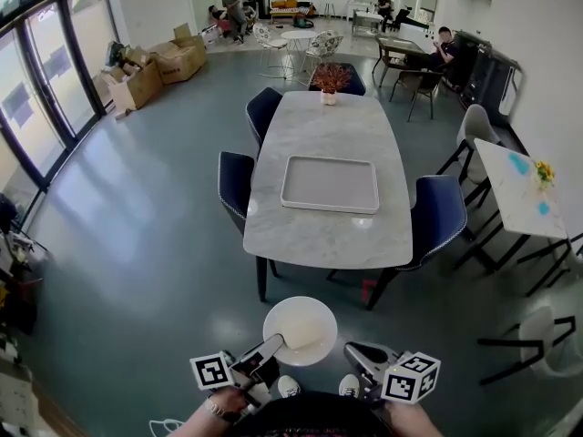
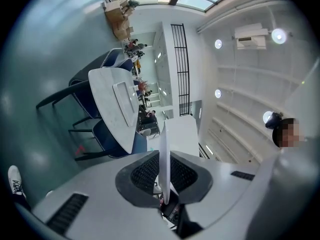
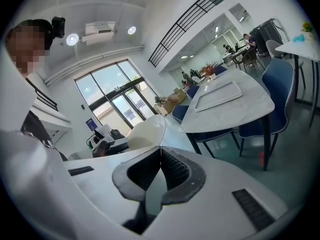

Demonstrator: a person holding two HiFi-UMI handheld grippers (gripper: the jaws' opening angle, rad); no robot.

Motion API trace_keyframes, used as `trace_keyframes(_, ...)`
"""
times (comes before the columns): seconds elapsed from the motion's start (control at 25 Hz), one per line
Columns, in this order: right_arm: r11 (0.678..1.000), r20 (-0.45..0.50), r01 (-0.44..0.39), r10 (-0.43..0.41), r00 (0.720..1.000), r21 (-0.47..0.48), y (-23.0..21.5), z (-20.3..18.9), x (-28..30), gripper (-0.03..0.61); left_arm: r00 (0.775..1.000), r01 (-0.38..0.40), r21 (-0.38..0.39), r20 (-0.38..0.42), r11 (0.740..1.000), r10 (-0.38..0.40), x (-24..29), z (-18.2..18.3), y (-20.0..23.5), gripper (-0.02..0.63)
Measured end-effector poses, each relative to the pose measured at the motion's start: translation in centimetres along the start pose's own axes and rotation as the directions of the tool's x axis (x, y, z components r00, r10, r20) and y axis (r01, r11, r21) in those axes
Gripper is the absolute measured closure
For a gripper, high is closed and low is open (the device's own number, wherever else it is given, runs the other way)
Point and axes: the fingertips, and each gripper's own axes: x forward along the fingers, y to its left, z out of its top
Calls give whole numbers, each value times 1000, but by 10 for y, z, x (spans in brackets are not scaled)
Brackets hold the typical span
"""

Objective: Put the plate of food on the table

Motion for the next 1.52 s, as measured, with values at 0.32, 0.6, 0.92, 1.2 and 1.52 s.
trace_keyframes(0.32, 998, 14, 59, -59, 998, 29, 12, -4, 10, 566, 999, 16, -32, -34, 999, -17, -7, 13, 6, 577)
trace_keyframes(0.6, 994, 4, 98, -98, 995, 45, 12, -13, 8, 566, 998, 14, -48, -58, 999, -17, -5, 15, 13, 577)
trace_keyframes(0.92, 995, -4, 90, -90, 996, 49, 1, 0, 9, 566, 999, 15, -55, -46, 998, -18, 13, 21, 11, 577)
trace_keyframes(1.2, 998, -21, 56, -55, 998, 29, -22, 25, 10, 566, 1000, 12, -38, -9, 999, -13, 42, 27, 8, 577)
trace_keyframes(1.52, 999, -42, 6, -4, 999, 46, -55, 52, 14, 566, 1000, -10, -37, 25, 999, 10, 84, 36, 9, 577)
